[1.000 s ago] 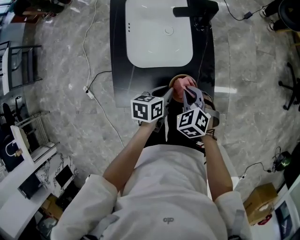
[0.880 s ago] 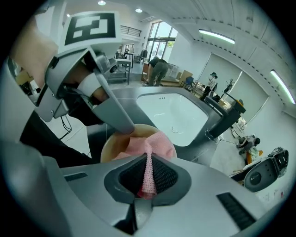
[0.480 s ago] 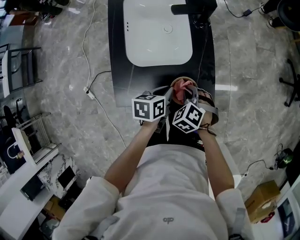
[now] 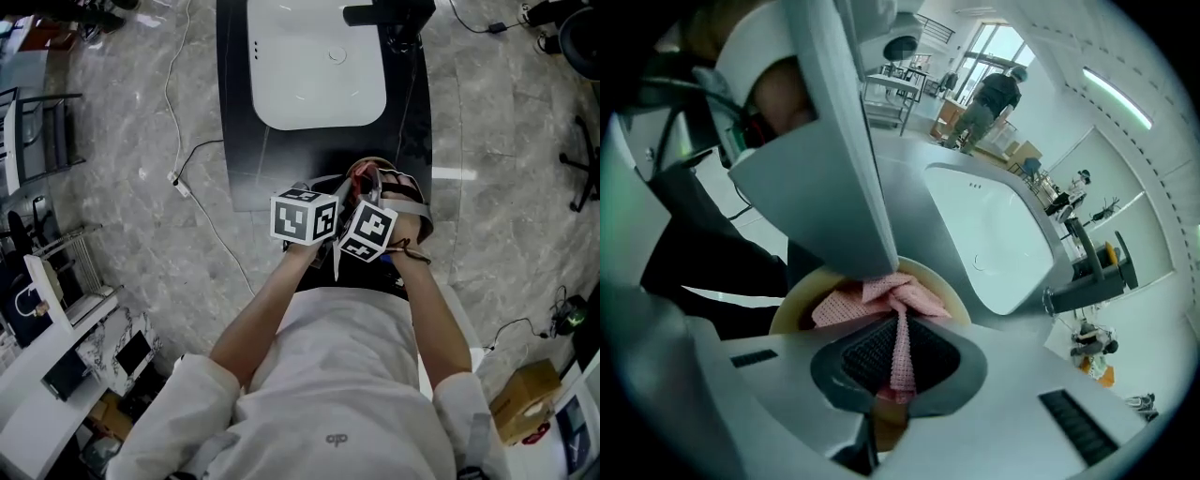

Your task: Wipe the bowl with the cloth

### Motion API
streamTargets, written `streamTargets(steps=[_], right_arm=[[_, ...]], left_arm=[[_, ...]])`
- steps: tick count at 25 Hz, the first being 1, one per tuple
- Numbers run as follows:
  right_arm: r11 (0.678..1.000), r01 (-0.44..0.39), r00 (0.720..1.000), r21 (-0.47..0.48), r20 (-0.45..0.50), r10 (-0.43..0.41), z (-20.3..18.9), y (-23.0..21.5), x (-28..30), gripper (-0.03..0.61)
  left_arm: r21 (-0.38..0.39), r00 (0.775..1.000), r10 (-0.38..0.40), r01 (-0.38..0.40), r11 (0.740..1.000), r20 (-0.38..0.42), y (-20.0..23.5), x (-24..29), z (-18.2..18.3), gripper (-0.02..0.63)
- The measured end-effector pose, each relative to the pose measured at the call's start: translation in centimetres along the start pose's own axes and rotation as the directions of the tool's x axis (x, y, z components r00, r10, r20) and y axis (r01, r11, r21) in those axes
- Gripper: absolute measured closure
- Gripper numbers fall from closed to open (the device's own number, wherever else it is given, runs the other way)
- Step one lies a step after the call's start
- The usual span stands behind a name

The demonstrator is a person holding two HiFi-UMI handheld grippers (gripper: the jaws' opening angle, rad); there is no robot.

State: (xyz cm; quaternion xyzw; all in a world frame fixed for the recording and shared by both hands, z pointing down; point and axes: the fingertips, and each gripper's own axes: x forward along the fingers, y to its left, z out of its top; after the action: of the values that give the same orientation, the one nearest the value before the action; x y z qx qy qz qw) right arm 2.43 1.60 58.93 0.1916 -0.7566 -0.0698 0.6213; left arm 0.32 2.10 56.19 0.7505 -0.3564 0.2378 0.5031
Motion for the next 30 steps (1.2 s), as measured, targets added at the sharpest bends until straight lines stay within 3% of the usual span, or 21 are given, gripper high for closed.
streamTargets(steps=[9, 19, 27, 30], right_arm=[[0.993, -0.070, 0.996, -0.097, 0.046, 0.075, 0.9, 2.2, -0.6, 0.563], [0.971, -0.199, 0.980, -0.130, -0.021, 0.198, -0.5, 4.5, -1.6, 0.563], [0.974, -0.152, 0.986, -0.171, -0.101, 0.136, -2.8, 3.1, -1.1, 0.563], [0.984, -0.112, 0.990, -0.135, -0.100, 0.099, -3.3, 1.9, -0.8, 0.563]], left_arm=[[-0.029, 0.999, 0.010, -0.009, 1.000, 0.033, 0.2, -0.1, 0.2, 0.595], [-0.014, 0.998, 0.050, -0.049, 0.999, 0.045, -0.3, 0.1, -0.2, 0.598], [0.023, 0.998, 0.052, -0.053, 0.998, 0.031, -0.2, 0.1, -0.3, 0.598], [0.031, 0.998, 0.052, -0.053, 0.998, 0.031, -0.1, 0.2, -0.2, 0.598]])
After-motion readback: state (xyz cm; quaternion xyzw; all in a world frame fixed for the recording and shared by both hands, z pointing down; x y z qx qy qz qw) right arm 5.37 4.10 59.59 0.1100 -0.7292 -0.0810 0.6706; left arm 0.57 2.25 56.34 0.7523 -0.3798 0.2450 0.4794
